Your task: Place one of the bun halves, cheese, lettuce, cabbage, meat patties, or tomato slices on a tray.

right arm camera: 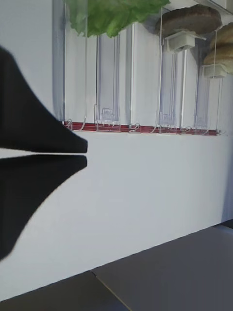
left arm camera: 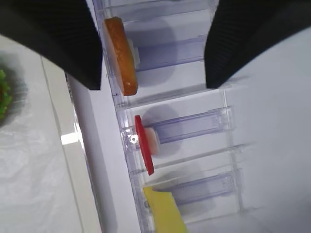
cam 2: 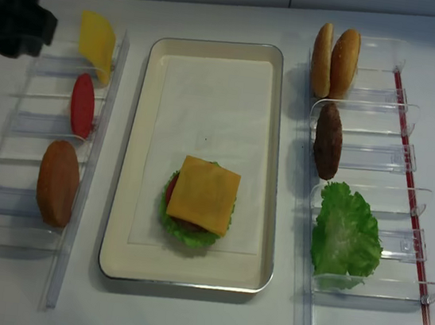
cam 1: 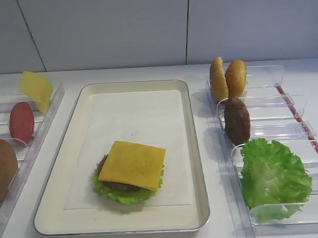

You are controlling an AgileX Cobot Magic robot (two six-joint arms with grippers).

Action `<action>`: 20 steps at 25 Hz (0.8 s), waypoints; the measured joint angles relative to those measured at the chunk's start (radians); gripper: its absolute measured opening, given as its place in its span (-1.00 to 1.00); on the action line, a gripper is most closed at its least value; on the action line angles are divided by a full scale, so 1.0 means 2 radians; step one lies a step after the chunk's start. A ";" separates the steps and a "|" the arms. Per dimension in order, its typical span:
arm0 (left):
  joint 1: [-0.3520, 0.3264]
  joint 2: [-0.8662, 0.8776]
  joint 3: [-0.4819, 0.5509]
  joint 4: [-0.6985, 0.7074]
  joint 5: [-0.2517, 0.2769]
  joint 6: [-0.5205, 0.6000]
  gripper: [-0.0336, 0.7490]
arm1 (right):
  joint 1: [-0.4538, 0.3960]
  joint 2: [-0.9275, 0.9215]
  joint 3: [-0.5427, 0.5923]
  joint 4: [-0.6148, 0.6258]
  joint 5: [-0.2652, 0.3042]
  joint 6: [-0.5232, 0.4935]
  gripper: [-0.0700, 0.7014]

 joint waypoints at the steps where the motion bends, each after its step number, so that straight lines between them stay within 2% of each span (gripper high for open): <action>1: 0.000 -0.011 0.000 0.000 0.001 0.000 0.14 | 0.000 0.000 0.000 0.000 0.000 0.000 0.25; 6: 0.000 -0.078 0.021 0.001 0.004 0.003 0.14 | 0.000 0.000 0.000 0.000 0.000 0.000 0.25; 20: 0.000 -0.291 0.200 0.014 0.007 -0.018 0.14 | 0.000 0.000 0.000 0.000 0.000 0.000 0.25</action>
